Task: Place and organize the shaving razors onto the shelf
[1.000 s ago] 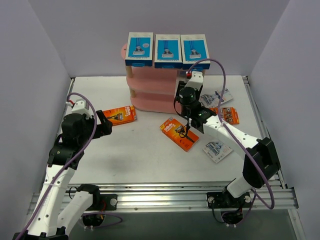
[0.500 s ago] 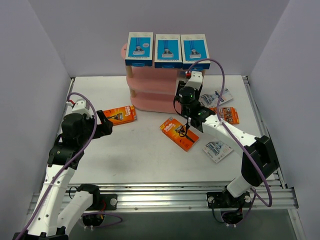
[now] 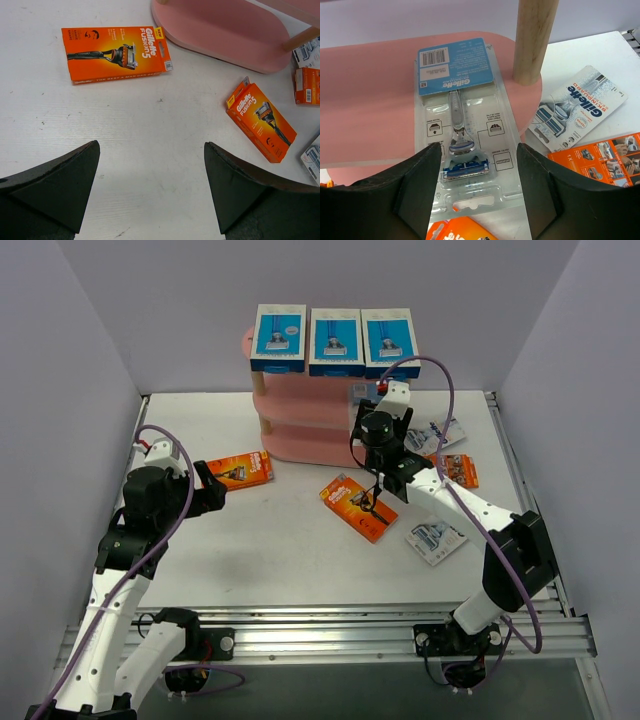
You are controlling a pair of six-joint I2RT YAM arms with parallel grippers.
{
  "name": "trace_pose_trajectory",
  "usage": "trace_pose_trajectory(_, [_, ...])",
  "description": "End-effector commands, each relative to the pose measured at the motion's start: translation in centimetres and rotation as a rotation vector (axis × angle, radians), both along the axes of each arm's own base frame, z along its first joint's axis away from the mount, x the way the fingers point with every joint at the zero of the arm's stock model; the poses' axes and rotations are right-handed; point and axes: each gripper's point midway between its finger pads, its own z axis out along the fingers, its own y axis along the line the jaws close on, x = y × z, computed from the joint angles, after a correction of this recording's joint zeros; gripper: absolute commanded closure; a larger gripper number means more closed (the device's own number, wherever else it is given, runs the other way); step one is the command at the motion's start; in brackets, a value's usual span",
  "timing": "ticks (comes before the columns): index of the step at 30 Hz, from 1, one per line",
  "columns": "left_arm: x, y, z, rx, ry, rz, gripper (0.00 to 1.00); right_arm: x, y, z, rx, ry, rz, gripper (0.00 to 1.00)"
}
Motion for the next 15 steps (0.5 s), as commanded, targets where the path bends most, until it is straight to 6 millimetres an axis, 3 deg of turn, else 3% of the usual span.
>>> trace_pose_trajectory(1, [0.2, -0.3, 1.5, -0.009, -0.048, -0.014, 0.06, 0.4, -0.5, 2.4, 0.036, -0.059, -0.045, 0.43])
trace_pose_trajectory(15, [0.2, -0.4, 1.7, -0.01, -0.056, -0.029, 0.06, -2.1, -1.6, 4.9, 0.103, -0.116, -0.018, 0.42])
